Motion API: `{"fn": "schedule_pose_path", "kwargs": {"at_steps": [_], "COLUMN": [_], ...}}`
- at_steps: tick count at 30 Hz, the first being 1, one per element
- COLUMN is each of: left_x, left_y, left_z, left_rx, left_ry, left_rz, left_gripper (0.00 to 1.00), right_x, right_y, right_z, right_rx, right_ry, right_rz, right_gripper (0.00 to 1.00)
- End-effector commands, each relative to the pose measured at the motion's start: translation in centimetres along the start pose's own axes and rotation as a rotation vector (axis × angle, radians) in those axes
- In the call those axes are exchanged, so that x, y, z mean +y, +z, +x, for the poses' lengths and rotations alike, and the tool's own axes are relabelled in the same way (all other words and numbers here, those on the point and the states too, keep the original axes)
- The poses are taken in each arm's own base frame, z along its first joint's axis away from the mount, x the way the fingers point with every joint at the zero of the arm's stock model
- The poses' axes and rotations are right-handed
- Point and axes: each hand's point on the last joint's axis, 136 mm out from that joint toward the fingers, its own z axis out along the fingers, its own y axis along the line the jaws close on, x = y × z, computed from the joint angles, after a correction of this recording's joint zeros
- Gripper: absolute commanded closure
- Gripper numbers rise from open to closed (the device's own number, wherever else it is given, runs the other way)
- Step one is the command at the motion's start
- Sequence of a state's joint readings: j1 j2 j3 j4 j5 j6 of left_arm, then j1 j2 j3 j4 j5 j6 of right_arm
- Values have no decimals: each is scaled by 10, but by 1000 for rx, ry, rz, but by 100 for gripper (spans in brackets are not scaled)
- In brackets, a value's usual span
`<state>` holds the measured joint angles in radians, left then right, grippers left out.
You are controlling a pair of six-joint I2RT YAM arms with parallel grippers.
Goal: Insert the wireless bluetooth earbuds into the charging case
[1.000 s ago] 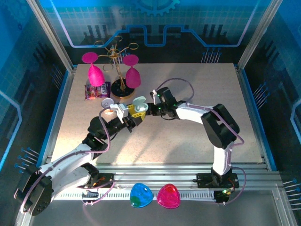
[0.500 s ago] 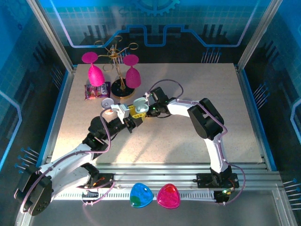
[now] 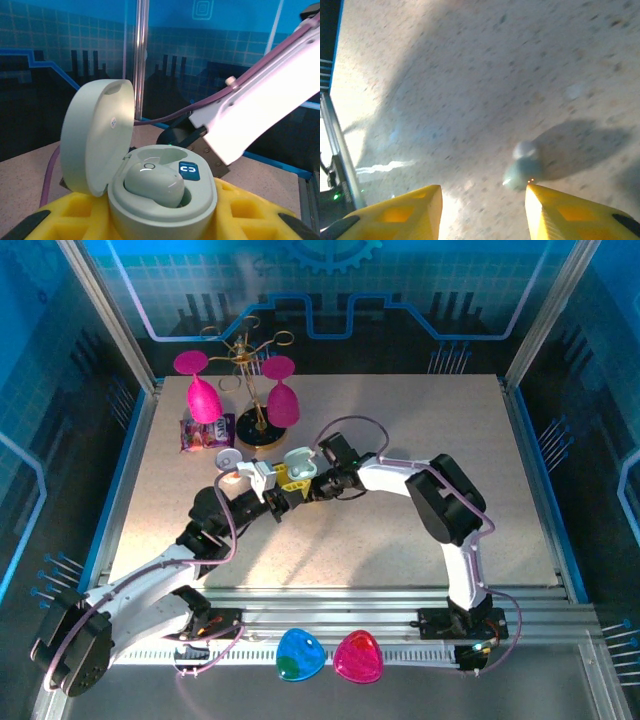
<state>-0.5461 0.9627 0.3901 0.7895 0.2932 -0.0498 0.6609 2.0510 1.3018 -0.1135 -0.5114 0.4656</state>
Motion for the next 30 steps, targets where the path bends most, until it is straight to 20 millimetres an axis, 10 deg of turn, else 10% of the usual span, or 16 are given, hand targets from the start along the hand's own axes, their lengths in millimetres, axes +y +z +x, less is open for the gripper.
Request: {"fn": "schedule_pose_path", "kwargs": {"at_steps": [1, 15, 30], "left_x": [-4, -6, -8], "left_y": [1, 3, 3], "left_z": [-8, -10, -15], "left_rx": [-22, -18, -29], "left_ry": [27, 16, 19], "left_rz": [20, 29, 37], "left_gripper": [73, 73, 73], "right_x": [22, -2, -5], "right_y": [-20, 18, 14], "right_z": [-5, -38, -7], "right_rx": [-41, 4, 53], "right_ry": [-57, -81, -54], "right_rz": [-19, 19, 3], "right_gripper": [53, 52, 53]}}
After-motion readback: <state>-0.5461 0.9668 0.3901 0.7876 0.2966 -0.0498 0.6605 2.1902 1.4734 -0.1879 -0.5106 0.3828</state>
